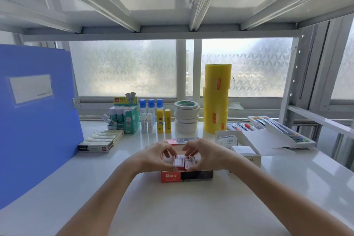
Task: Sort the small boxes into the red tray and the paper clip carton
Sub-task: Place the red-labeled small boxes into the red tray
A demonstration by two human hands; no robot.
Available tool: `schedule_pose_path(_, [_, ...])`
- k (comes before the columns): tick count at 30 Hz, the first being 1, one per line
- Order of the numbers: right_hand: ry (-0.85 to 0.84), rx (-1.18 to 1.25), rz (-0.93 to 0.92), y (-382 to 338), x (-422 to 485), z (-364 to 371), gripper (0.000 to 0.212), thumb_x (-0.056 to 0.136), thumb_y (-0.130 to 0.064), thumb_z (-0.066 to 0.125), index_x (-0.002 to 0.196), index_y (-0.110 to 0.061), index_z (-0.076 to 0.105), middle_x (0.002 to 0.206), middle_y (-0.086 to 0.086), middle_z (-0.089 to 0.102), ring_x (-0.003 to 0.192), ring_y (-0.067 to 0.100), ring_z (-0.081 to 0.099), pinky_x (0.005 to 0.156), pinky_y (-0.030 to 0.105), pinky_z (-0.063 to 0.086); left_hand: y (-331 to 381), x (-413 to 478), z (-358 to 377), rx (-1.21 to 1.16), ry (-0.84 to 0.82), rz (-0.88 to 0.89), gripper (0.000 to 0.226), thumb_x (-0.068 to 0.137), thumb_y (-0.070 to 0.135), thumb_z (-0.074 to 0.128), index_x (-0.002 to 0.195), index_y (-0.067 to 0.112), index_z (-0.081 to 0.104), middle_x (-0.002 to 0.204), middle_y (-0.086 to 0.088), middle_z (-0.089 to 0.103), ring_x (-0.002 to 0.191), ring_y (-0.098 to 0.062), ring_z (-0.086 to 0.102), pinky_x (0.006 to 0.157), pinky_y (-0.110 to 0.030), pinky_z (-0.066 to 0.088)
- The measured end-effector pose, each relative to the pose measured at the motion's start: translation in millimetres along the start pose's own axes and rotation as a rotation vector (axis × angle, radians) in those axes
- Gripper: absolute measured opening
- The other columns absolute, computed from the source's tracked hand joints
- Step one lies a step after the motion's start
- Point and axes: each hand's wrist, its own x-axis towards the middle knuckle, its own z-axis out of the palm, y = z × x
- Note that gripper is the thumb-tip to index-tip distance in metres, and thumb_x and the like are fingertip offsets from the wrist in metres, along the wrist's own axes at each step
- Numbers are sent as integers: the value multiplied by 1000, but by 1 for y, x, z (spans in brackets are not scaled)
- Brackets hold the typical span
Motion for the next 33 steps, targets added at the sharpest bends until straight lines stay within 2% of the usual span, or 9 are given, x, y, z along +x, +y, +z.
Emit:
schedule_pose_path(7, [42,68,-28,5,1,8,53,77,-24,77,124,-12,56,117,2,63,104,12,60,94,24,51,-3,2,-1,-19,-30,-10,49,74,41,76,117,24,61,115,3,58,107,-12,55,94,-31,50])
schedule_pose_path(10, [55,99,-27,5,1,10,51,77,-22,76,123,-12,56,116,1,63,104,11,59,94,22,49,-5,2,-2,-45,-26,-1,48,76,37,77,118,21,61,117,3,59,108,-10,54,87,-19,45])
schedule_pose_path(12, [58,128,-13,6,2,11,52,77,-22,77,123,-12,55,115,1,63,105,11,59,93,21,49,-6,3,-2,-61,-23,4,48,75,35,78,118,20,61,117,3,60,108,-10,55,88,-18,43])
schedule_pose_path(17, [52,146,10,9,3,13,53,75,-24,78,122,-15,55,114,2,63,104,13,60,95,29,51,-6,4,-2,-72,-36,1,48,75,32,78,119,19,61,118,3,61,111,-9,55,92,-18,43])
schedule_pose_path(24, [27,172,13,10,4,13,52,77,-21,76,123,-14,54,117,3,62,108,14,58,98,31,49,-7,4,-2,-57,-36,-5,47,75,31,78,118,19,62,118,2,61,112,-12,55,95,-23,46])
schedule_pose_path(33, [31,224,15,12,3,14,56,77,-21,77,127,-13,53,120,4,62,112,13,58,102,29,47,-7,5,-1,-66,-35,-20,47,77,28,78,120,16,62,125,-1,59,114,-12,51,83,-9,39])
